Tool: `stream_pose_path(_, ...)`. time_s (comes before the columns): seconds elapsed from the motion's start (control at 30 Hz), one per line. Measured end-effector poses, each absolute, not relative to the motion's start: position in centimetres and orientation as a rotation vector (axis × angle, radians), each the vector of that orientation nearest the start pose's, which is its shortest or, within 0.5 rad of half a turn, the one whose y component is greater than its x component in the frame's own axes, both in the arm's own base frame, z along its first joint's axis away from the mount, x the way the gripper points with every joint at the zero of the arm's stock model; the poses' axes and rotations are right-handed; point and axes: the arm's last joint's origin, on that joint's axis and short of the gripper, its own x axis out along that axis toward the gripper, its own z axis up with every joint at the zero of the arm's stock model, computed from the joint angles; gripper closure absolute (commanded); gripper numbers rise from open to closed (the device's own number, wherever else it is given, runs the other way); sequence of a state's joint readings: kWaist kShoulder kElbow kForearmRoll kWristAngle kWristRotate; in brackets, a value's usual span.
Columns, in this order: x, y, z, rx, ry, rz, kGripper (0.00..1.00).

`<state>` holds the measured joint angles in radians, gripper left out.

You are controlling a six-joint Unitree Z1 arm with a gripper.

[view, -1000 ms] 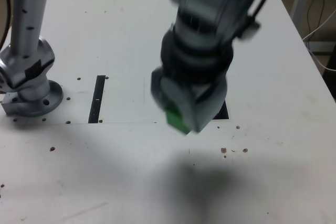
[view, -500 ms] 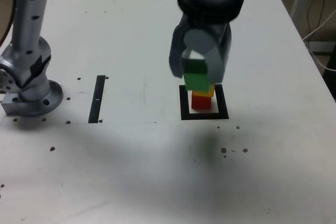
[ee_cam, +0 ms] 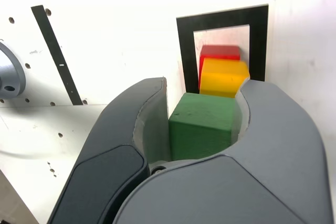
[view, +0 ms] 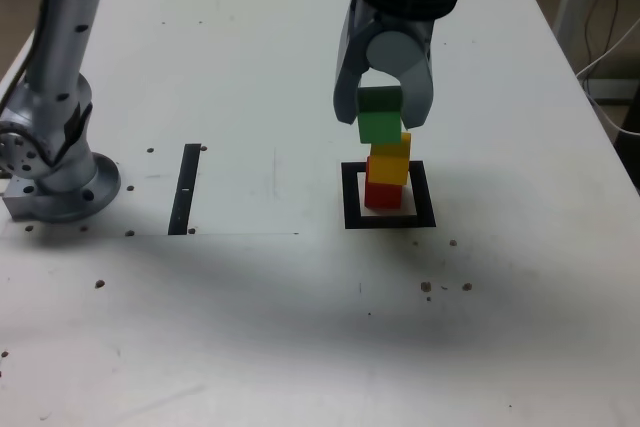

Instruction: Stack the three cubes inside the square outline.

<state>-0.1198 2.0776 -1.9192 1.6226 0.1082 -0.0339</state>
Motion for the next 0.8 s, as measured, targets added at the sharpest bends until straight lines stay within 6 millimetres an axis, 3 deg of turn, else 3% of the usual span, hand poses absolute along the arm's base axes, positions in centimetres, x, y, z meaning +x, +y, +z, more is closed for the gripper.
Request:
stream_pose_path(0.37,38.1,-3.8,30.6,0.17,1.773,0.024,0.68)
stream_pose_path(0.43,38.2,-3.8,30.4,0.171,1.777,0.023,0.56)
stream_pose_path(0.6,38.5,-3.9,30.0,0.178,1.777,0.009,0.07)
stream_pose_path(0.67,38.6,-3.9,29.8,0.179,1.781,0.004,0.01)
stream_pose_path(0.8,38.7,-3.9,29.7,0.178,1.784,0.002,0.01)
